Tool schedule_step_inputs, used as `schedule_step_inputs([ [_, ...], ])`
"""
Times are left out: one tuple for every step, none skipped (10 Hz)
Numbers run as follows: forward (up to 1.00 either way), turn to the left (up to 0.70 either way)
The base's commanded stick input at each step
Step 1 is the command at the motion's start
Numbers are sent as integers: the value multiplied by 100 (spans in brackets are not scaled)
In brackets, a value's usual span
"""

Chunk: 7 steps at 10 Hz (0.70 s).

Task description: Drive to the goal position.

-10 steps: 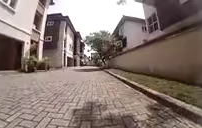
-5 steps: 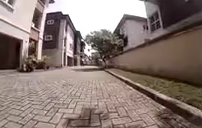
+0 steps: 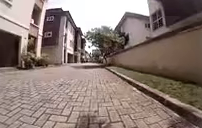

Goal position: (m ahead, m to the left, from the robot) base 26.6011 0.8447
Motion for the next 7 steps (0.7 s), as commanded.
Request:
schedule_step_inputs([
  [50, 0],
  [50, 0],
  [50, 0],
  [50, 0],
  [50, 0],
  [50, 0],
  [50, 0],
])
